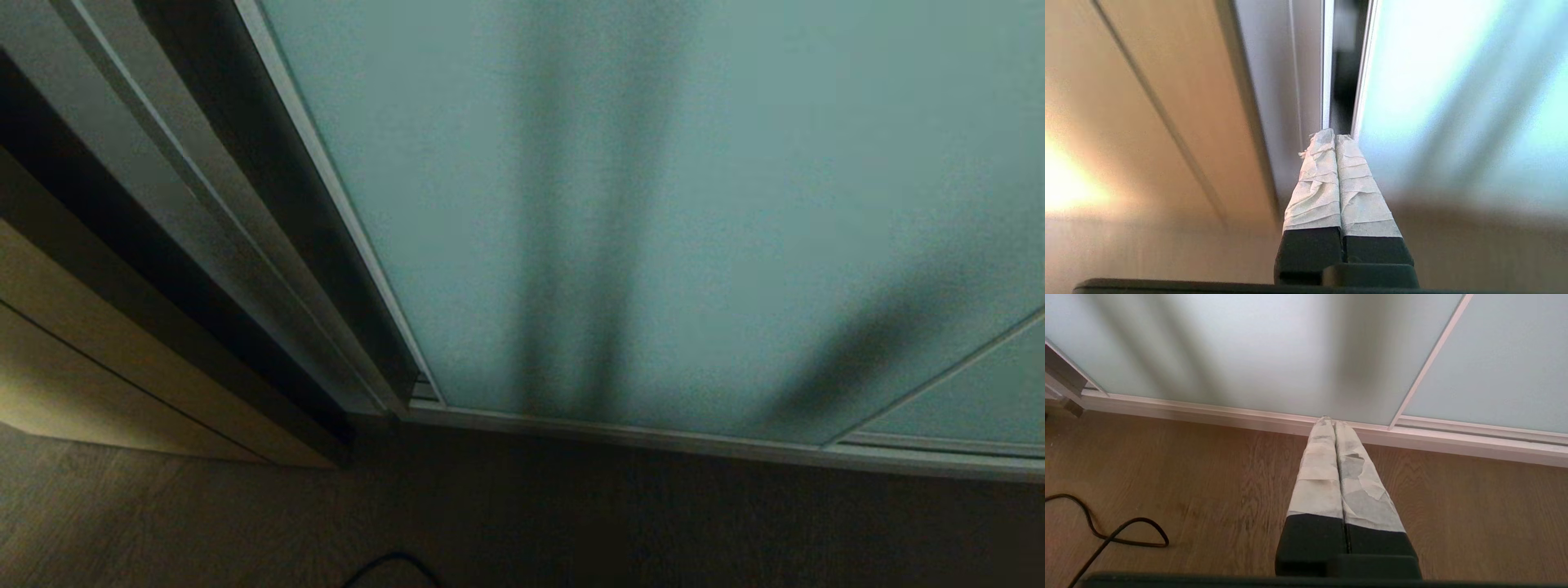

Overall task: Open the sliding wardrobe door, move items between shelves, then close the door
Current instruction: Open the door

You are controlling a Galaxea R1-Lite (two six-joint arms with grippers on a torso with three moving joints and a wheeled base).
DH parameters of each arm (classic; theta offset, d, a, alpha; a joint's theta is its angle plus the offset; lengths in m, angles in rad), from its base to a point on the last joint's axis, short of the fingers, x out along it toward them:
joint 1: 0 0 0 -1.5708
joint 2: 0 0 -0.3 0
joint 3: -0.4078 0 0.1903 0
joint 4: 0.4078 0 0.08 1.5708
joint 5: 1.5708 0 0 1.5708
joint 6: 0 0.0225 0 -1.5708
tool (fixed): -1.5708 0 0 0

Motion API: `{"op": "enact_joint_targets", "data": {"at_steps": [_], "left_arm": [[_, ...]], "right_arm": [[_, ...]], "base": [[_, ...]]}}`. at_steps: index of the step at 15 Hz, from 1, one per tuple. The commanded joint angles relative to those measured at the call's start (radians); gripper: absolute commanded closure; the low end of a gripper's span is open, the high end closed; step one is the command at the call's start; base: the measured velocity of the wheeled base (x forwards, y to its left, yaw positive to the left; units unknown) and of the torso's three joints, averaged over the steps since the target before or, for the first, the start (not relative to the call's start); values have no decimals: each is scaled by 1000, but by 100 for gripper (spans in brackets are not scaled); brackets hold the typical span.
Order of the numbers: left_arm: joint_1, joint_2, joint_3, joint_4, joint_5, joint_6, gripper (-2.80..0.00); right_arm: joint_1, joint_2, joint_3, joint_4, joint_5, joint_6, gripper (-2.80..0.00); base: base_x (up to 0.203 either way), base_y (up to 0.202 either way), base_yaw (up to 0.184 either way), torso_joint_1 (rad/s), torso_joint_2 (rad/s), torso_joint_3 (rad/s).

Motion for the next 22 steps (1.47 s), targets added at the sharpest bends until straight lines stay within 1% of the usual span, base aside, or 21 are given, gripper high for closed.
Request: {"op": "enact_joint_targets", "data": {"at_steps": [1, 2, 3, 5, 6, 7, 9, 12, 13, 14, 15, 16, 17, 22], "left_arm": [[1, 137, -176, -27, 0, 1, 0], [1, 228, -278, -66, 10, 1, 0], [2, 320, -374, -129, 32, 3, 0], [3, 469, -547, -278, 98, 10, 0], [3, 507, -609, -331, 138, 16, 0], [3, 541, -644, -374, 172, 25, 0], [6, 573, -642, -419, 188, 28, 0], [7, 682, -599, -571, 201, 24, 0], [5, 712, -586, -603, 195, 13, 0], [2, 746, -585, -613, 194, -1, 0], [1, 783, -590, -619, 191, -29, 0], [0, 815, -598, -620, 173, -67, 0], [0, 849, -608, -623, 151, -85, 0], [-17, 987, -681, -627, 108, -128, 0]], "right_arm": [[0, 0, 0, 0, 0, 0, 0], [0, 0, 0, 0, 0, 0, 0], [0, 0, 0, 0, 0, 0, 0], [0, 0, 0, 0, 0, 0, 0], [0, 0, 0, 0, 0, 0, 0], [0, 0, 0, 0, 0, 0, 0], [0, 0, 0, 0, 0, 0, 0], [0, 0, 0, 0, 0, 0, 0], [0, 1, 0, 0, 0, 0, 0], [0, 0, 0, 0, 0, 0, 0], [0, 0, 0, 0, 0, 0, 0], [0, 0, 0, 0, 0, 0, 0], [0, 0, 0, 0, 0, 0, 0], [0, 0, 0, 0, 0, 0, 0]], "base": [[0, 0, 0, 0, 0, 0], [0, 0, 0, 0, 0, 0], [0, 0, 0, 0, 0, 0], [0, 0, 0, 0, 0, 0], [0, 0, 0, 0, 0, 0], [0, 0, 0, 0, 0, 0], [0, 0, 0, 0, 0, 0], [0, 0, 0, 0, 0, 0], [0, 0, 0, 0, 0, 0], [0, 0, 0, 0, 0, 0], [0, 0, 0, 0, 0, 0], [0, 0, 0, 0, 0, 0], [0, 0, 0, 0, 0, 0], [0, 0, 0, 0, 0, 0]]}}
